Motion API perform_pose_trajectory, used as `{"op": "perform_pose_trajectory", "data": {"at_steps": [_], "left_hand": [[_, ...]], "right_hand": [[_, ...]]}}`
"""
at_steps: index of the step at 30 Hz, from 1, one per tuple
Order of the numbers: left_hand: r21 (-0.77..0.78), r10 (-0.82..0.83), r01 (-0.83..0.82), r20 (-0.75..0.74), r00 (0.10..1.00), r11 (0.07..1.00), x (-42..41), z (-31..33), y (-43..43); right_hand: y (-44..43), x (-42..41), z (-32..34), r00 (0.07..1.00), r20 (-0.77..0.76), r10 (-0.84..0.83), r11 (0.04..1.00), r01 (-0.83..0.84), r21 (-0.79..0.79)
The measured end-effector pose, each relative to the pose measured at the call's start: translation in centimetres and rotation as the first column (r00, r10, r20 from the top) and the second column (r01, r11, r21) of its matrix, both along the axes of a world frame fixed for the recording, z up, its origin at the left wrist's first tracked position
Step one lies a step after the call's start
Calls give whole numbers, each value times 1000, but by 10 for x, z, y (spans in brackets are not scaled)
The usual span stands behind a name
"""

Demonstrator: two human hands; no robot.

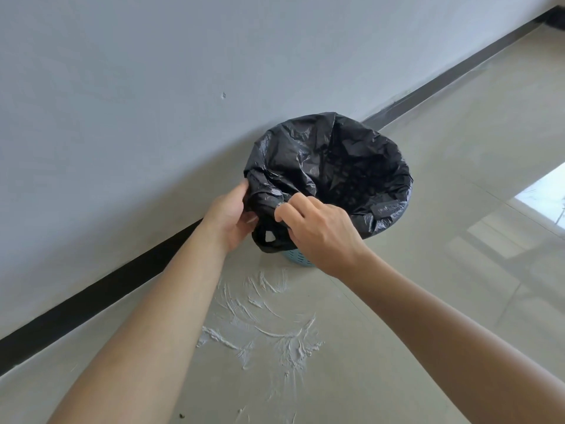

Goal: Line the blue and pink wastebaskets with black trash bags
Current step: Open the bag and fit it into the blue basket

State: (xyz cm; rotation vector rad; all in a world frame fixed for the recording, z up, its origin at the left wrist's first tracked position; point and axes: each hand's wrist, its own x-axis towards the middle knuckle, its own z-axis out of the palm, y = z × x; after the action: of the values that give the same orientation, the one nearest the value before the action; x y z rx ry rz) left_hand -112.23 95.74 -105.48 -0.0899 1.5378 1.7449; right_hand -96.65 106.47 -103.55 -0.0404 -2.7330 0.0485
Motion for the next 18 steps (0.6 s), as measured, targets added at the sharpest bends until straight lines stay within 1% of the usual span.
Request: {"op": "perform_pose_trajectory", "data": {"at_steps": [1, 4, 7, 9, 11, 12, 13, 14, 15, 16, 17, 18], "left_hand": [[15, 26, -26, 12, 1000, 1000, 0, -1, 4], [63, 189, -192, 53, 981, 979, -2, -1, 9], [6, 261, -261, 41, 965, 965, -3, -2, 17], [-24, 299, -299, 18, 954, 954, -2, 2, 22], [-40, 325, -326, -45, 945, 944, 0, 9, 24], [-47, 303, -309, -112, 947, 950, 1, 12, 23], [-69, 241, -258, -195, 951, 964, 1, 12, 23], [-92, 146, -177, -271, 951, 980, 4, 13, 23], [-113, 47, -88, -327, 944, 990, 8, 13, 24], [-145, -38, -17, -368, 929, 989, 11, 13, 24], [-179, -91, 19, -403, 911, 984, 13, 12, 25], [-212, -116, 25, -431, 895, 977, 15, 13, 25]], "right_hand": [[1, 3, -1, 1000, 16, 2, 1000, -3, 22], [5, 10, -2, 996, 78, 39, 996, -45, 79], [4, 13, 3, 989, 145, 33, 994, -48, 101], [1, 13, 9, 983, 181, 21, 999, -28, 36], [2, 9, 17, 973, 228, 13, 993, 15, -120], [5, 6, 23, 957, 292, 8, 976, 56, -211], [9, 1, 30, 934, 357, -5, 941, 125, -314], [14, -4, 37, 917, 399, -12, 888, 193, -417], [21, -10, 43, 914, 405, -28, 829, 248, -502], [29, -17, 46, 924, 374, -85, 783, 293, -549], [37, -25, 46, 929, 336, -156, 779, 325, -537], [45, -33, 47, 912, 345, -220, 804, 370, -466]]}}
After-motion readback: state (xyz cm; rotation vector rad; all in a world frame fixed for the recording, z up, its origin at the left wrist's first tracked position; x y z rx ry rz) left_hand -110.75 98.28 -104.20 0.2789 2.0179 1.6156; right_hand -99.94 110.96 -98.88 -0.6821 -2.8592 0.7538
